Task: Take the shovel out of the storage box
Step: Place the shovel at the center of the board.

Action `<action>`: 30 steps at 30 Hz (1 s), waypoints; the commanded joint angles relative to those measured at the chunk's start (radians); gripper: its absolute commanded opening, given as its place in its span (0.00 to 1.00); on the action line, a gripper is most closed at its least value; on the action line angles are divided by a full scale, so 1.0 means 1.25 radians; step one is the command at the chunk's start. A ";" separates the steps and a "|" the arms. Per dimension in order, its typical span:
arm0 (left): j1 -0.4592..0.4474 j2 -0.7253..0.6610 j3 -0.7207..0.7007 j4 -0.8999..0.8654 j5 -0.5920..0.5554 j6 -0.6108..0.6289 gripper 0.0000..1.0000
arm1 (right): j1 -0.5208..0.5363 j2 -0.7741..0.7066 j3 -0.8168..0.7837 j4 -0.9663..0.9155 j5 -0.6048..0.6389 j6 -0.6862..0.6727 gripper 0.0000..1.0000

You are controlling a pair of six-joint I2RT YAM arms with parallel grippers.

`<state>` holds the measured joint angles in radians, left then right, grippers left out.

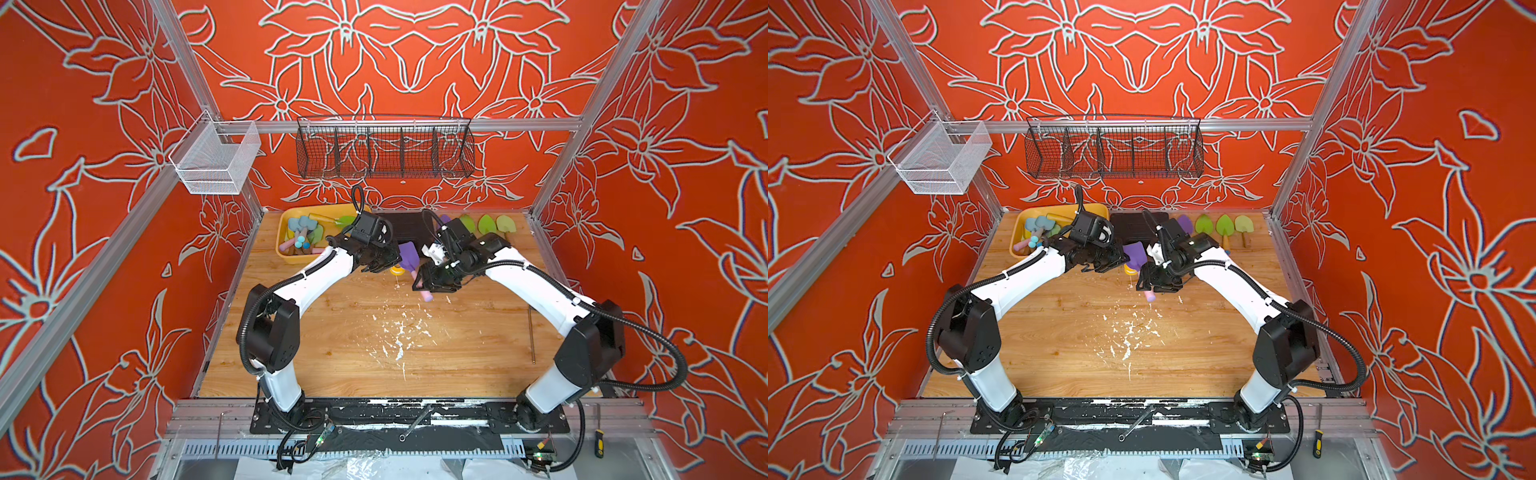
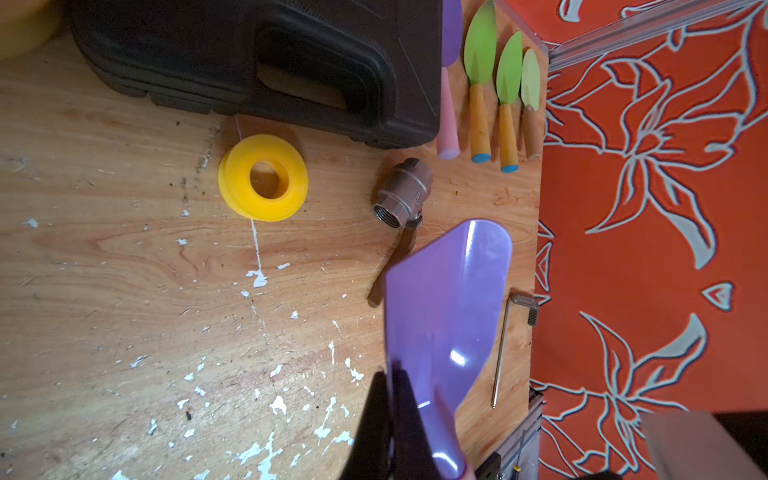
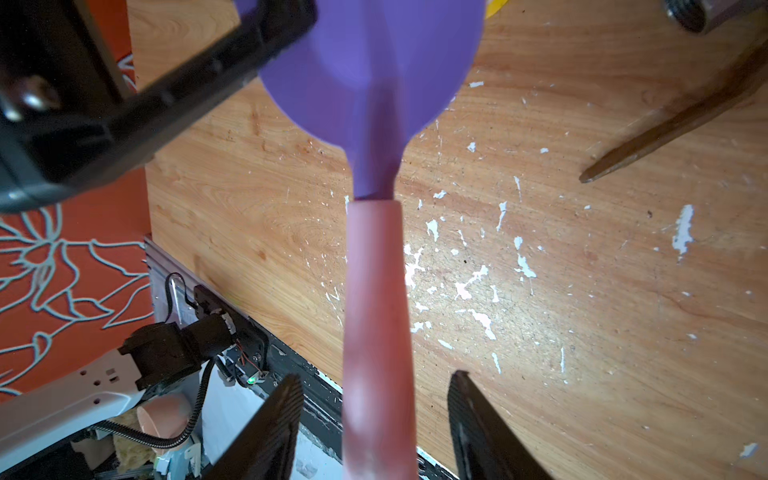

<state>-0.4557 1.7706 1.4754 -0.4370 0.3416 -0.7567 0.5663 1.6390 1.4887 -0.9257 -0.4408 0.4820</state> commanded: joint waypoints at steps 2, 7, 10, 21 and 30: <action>-0.006 0.015 0.017 -0.026 -0.006 -0.008 0.00 | 0.030 0.039 0.034 -0.063 0.106 -0.037 0.52; -0.007 0.016 0.026 -0.045 -0.010 0.001 0.00 | 0.046 0.048 0.045 -0.077 0.160 -0.043 0.29; -0.007 0.008 0.018 -0.039 -0.015 -0.001 0.00 | 0.047 0.042 0.050 -0.080 0.172 -0.051 0.21; -0.001 -0.048 -0.014 0.025 0.026 -0.052 0.72 | -0.013 0.009 0.020 -0.136 0.218 -0.119 0.00; 0.015 -0.239 -0.041 -0.029 -0.040 0.007 0.99 | -0.370 -0.129 -0.172 -0.051 0.248 -0.400 0.00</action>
<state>-0.4438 1.5532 1.4338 -0.4450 0.3332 -0.7879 0.1955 1.5112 1.3018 -1.0130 -0.1692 0.1547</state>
